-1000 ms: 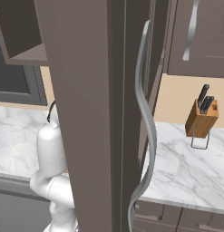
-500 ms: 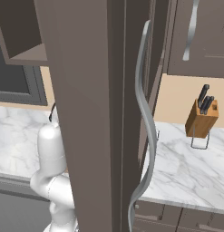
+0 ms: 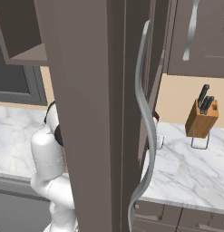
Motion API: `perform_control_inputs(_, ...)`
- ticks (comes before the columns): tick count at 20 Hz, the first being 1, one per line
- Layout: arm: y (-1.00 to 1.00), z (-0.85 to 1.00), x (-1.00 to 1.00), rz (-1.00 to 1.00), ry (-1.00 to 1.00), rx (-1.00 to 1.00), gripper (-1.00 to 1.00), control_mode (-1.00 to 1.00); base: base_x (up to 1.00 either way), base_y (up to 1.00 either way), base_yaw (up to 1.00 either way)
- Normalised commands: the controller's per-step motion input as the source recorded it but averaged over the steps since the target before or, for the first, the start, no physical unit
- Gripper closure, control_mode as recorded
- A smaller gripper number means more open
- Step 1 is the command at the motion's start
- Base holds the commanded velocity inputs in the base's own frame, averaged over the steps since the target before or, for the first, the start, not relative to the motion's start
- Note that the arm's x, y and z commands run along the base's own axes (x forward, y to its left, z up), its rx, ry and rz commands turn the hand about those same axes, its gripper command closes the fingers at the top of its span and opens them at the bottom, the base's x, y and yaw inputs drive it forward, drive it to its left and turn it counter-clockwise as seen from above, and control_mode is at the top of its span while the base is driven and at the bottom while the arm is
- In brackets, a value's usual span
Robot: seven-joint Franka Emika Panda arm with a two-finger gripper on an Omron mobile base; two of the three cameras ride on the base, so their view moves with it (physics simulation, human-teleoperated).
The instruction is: Grab the spray bottle from the cabinet, then place it next to the cutting board for sanitizing. Then grab the dish brush from the countertop next to the sink and place it next to the cutting board.
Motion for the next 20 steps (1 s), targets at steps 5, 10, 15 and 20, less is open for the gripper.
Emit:
perform_control_inputs(5,0.04,0.37,-0.72,-0.03,-0.14,0.0,-1.0,-1.0,0.0,0.0,0.0)
perform_control_inputs(10,0.39,0.39,-0.63,-0.09,-0.1,0.0,-1.0,-1.0,0.0,0.0,0.0)
perform_control_inputs(15,0.42,0.65,-0.62,-0.14,-0.01,0.0,-1.0,-1.0,0.0,0.0,0.0)
perform_control_inputs(20,0.33,0.74,-0.58,-0.22,0.0,0.0,-1.0,-1.0,0.0,0.0,0.0)
